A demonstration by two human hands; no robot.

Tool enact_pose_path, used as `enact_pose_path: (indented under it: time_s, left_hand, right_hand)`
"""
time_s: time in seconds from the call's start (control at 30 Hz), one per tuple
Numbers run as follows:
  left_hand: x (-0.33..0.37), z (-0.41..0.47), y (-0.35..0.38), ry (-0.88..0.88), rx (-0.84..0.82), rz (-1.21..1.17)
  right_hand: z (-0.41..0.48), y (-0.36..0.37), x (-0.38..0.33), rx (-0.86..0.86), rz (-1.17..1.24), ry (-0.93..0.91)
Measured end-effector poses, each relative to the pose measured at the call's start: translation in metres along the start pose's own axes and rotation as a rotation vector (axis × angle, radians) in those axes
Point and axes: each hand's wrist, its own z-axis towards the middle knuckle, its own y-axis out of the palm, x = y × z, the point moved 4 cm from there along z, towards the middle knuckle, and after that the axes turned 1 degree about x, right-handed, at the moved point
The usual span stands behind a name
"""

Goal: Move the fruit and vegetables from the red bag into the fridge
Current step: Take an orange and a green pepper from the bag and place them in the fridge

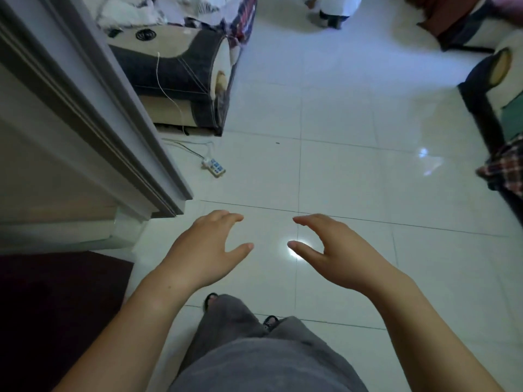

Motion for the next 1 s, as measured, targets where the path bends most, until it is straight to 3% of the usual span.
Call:
enact_pose_path:
  time_s: [0.23, 0.6, 0.73, 1.0]
  left_hand:
    - [0.000, 0.060, -0.029, -0.074, 0.105, 0.006]
    - [0.030, 0.205, -0.102, -0.125, 0.175, -0.034]
    - [0.003, 0.237, -0.130, -0.283, 0.214, -0.046]
    - [-0.055, 0.268, -0.163, -0.768, 0.344, -0.156]
  right_hand:
    - [0.096, -0.017, -0.010, -0.103, 0.016, -0.162]
    - [0.242, -0.123, 0.008, -0.065, -0.099, -0.256]
    - [0.313, -0.128, -0.015, -0.152, -0.121, -0.407]
    - [0.451, -0.141, -0.074, -0.365, -0.244, -0.837]
